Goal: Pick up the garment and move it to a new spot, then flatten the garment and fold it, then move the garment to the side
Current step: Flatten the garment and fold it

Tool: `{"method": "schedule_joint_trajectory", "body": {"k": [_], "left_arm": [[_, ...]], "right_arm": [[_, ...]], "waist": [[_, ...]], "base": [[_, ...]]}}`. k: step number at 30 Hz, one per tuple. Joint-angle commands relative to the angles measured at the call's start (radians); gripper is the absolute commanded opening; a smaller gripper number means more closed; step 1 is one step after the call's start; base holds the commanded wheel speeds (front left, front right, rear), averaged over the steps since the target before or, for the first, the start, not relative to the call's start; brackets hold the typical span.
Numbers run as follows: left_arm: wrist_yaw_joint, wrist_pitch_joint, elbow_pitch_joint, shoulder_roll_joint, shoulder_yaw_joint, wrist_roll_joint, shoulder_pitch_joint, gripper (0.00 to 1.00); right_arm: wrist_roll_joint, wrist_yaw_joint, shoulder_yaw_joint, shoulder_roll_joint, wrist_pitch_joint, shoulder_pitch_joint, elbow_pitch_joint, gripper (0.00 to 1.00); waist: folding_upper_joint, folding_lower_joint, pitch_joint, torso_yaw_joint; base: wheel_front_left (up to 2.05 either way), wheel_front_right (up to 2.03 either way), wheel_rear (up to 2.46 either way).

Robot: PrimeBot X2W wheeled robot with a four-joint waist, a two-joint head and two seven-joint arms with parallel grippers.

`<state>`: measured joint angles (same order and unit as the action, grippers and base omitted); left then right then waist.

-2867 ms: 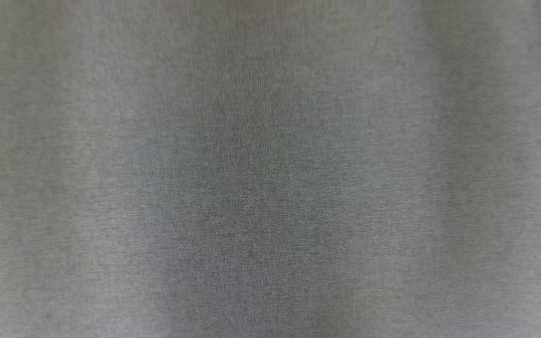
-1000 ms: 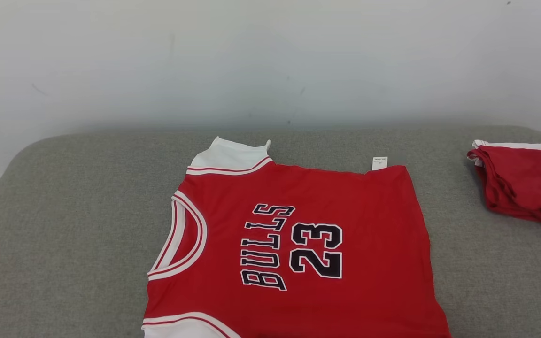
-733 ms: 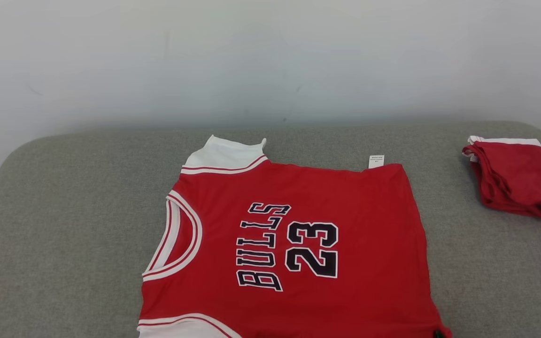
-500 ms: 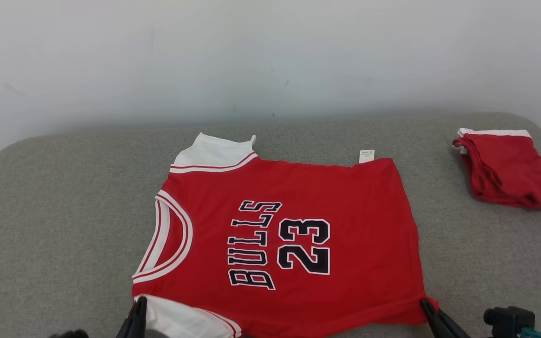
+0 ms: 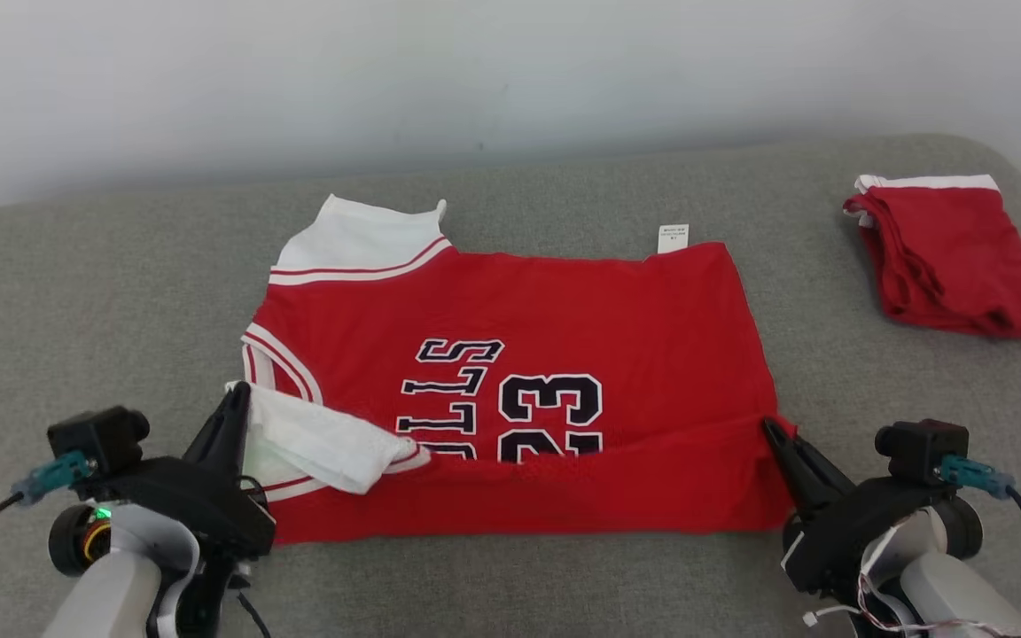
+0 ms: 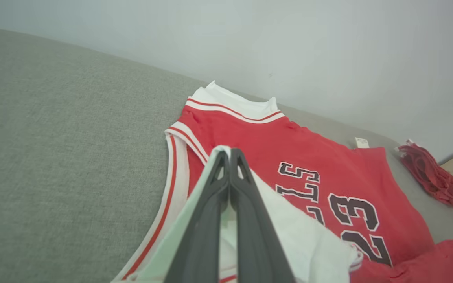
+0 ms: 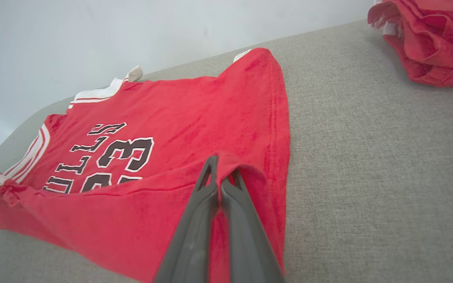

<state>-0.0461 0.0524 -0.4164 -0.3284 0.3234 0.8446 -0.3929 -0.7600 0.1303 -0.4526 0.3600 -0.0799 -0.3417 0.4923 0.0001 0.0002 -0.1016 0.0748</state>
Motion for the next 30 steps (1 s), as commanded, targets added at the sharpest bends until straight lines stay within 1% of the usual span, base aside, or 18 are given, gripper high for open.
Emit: {"method": "schedule_joint_trajectory", "body": {"k": [1,7,8,9,10,11,12,15,19,25,28,30], "left_arm": [[-0.004,0.001,-0.008,0.0,0.002,-0.012,-0.016,0.0],[-0.044,0.036,-0.203,0.015,0.025,-0.03,-0.136,0.0],[-0.051,0.044,-0.227,0.02,0.031,-0.031,-0.149,0.0],[-0.054,0.056,-0.248,0.023,0.036,-0.037,-0.162,0.0],[-0.059,0.068,-0.269,0.024,0.041,-0.044,-0.171,0.11],[-0.06,0.083,-0.287,0.028,0.048,-0.05,-0.177,0.49],[-0.066,0.101,-0.304,0.03,0.052,-0.054,-0.181,1.0],[-0.072,0.142,-0.345,0.033,0.062,-0.064,-0.184,1.0],[-0.077,0.185,-0.363,0.035,0.056,-0.056,-0.151,1.0],[-0.083,0.209,-0.333,0.019,0.044,-0.058,-0.048,1.0],[-0.083,0.211,-0.314,0.017,0.045,-0.067,0.011,1.0],[-0.081,0.212,-0.304,0.015,0.053,-0.078,0.051,1.0]], "right_arm": [[-0.003,0.001,-0.003,-0.006,-0.003,-0.011,0.005,0.0],[-0.024,0.001,-0.056,-0.024,-0.041,-0.102,0.111,0.0],[-0.024,0.001,-0.065,-0.023,-0.053,-0.114,0.123,0.48],[-0.03,0.001,-0.072,-0.023,-0.062,-0.121,0.135,1.0],[-0.036,0.001,-0.08,-0.024,-0.071,-0.126,0.146,1.0],[-0.036,0.001,-0.086,-0.022,-0.084,-0.131,0.155,1.0],[-0.036,0.001,-0.094,-0.017,-0.096,-0.134,0.162,1.0],[-0.028,0.001,-0.128,-0.001,-0.121,-0.125,0.175,1.0],[-0.049,0.001,-0.149,0.024,-0.146,-0.084,0.177,1.0],[-0.066,0.001,-0.149,0.057,-0.168,0.001,0.168,1.0],[-0.073,0.001,-0.144,0.055,-0.172,0.029,0.171,1.0],[-0.047,0.001,-0.153,0.053,-0.176,0.039,0.178,1.0]], "waist": [[-0.0001,-0.0002,-0.035,0.024],[-0.0001,-0.0002,-0.062,0.034],[-0.0001,-0.0002,-0.064,0.035],[-0.0001,-0.0002,-0.064,0.034],[-0.0001,-0.0002,-0.063,0.034],[-0.0001,-0.0002,-0.061,0.032],[-0.0001,-0.0002,-0.057,0.029],[-0.0001,-0.0002,-0.039,0.019],[-0.0001,-0.0002,-0.003,0.004],[-0.0001,-0.0002,0.049,-0.019],[-0.0001,-0.0002,0.056,-0.026],[-0.0001,-0.0002,0.052,-0.029]], "base": [[0.0,0.0,0.0],[0.0,0.0,0.0],[0.0,0.0,0.0],[0.0,0.0,0.0],[0.0,0.0,0.0],[0.0,0.0,0.0],[0.0,0.0,0.0],[0.0,0.0,0.0],[0.0,0.0,0.0],[0.0,0.0,0.0],[0.0,0.0,0.0],[0.0,0.0,0.0]]}}
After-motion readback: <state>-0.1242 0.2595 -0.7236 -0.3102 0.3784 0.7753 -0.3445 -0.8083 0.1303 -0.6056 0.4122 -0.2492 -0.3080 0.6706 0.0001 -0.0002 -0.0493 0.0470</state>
